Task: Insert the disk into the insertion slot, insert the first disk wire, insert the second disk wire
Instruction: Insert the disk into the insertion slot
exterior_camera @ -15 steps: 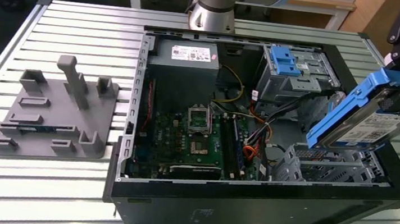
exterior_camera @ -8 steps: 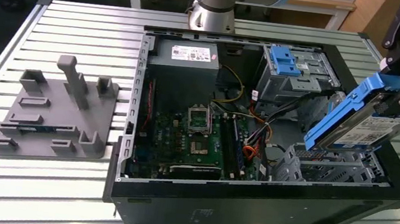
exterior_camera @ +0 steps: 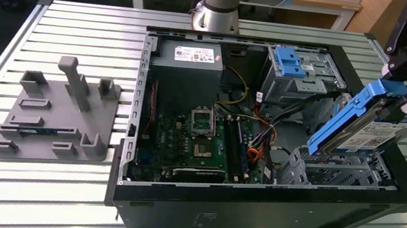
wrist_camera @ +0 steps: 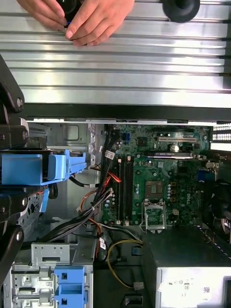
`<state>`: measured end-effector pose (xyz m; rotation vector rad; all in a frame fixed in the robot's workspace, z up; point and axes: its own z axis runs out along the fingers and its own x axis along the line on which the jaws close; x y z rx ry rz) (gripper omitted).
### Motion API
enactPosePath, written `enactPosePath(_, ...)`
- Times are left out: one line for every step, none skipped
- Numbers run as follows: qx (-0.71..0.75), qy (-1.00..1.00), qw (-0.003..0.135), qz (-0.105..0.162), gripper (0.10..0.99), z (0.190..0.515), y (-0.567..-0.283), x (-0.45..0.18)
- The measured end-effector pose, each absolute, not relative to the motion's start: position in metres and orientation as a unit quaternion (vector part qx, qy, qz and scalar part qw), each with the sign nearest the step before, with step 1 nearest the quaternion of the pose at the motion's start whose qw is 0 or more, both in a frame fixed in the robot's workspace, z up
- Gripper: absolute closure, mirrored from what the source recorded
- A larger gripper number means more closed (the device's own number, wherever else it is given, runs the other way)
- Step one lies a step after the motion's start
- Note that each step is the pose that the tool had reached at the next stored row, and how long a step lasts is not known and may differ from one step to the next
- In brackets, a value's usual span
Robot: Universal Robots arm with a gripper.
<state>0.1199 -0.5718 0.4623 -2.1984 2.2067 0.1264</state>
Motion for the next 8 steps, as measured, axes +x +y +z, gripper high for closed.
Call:
enactPosePath(-0.705,0.708,0.012,0.041,0.722,0.4614,-0.5718,0.1199)
enactPosePath(-0.705,0.708,0.012,0.041,0.722,0.4605,-0.5718,0.1199)
enactPosePath(-0.705,0.707,0.012,0.041,0.722,0.4595,-0.5718,0.1199)
enactPosePath(-0.706,0.707,0.012,0.041,0.722,0.4586,-0.5717,0.1199)
enactPosePath(-0.706,0.707,0.012,0.041,0.722,0.4577,-0.5717,0.1199)
enactPosePath(-0.706,0.707,0.012,0.041,0.722,0.4568,-0.5717,0.1199)
enactPosePath(-0.706,0.707,0.012,0.041,0.722,0.4558,-0.5717,0.1199)
enactPosePath(-0.706,0.707,0.012,0.041,0.722,0.4548,-0.5717,0.1199)
